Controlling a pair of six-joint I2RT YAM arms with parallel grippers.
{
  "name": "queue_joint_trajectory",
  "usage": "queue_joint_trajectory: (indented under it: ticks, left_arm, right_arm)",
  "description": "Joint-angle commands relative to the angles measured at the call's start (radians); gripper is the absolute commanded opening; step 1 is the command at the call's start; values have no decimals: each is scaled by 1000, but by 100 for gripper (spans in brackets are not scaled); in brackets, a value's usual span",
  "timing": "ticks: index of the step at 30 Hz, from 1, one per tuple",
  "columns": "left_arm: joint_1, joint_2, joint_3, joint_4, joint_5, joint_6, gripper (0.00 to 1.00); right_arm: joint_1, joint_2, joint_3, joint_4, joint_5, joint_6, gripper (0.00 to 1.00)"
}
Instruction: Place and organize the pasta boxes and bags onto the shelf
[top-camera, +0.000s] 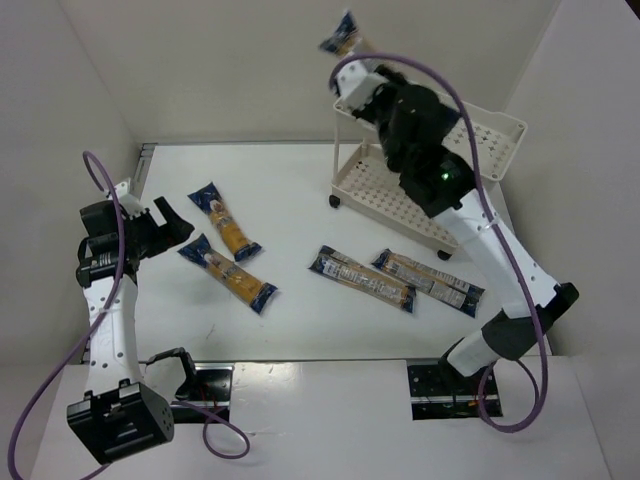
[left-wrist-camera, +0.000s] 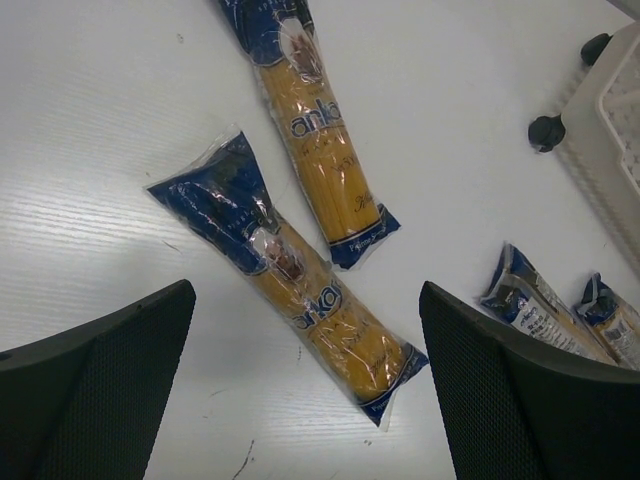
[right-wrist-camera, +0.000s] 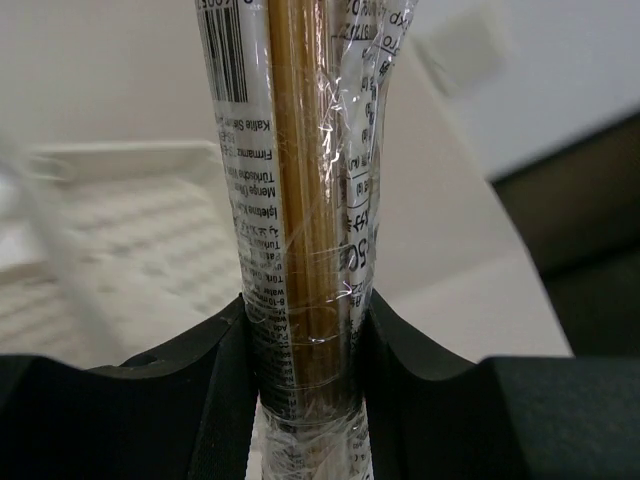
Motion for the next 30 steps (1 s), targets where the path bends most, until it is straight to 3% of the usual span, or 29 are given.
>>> queue_joint_trajectory:
  ticks: [1,8,9,10,11,18,21,24,25,27,30]
  left_arm:
    - [7,-32,-6,28,27,-8,100]
    - [7,-41,-6,37,27,-8,100]
    - [7,-41,-6,37,27,-8,100]
    - [7,-41,-6,37,27,-8,100]
    - [7,-52,-6,37,27,-8,100]
    - [7,-52,-15,46,47,1,100]
    - [7,-23,-3,46,91,70,100]
    - [-51,-12,40,31,-21,327,100]
    - [-69,-3,49,31,-127,490,100]
    - [-117,25,70,19,-216,599,100]
    - [-164,81,139,-47,-209,707,100]
  right_arm:
    - [-128,13,99,287,54,-203,0]
    - [-329,126,183,293,-90,-211,0]
    - [-339,139,183,284,-107,-202,4]
    - [-339,139,163,272,-120,-193,18]
    - [-339,139,145,272,-120,-193,48]
    - [-386,139,117,215,-141,-96,81]
    - [-386,112,135,156,-181,-27,85]
    - [-386,99,169,111,-202,37,87]
    - [-386,90,169,83,-203,37,87]
    - [-386,80,119,83,-203,28,87]
    - [-386,79,89,83,-222,71,87]
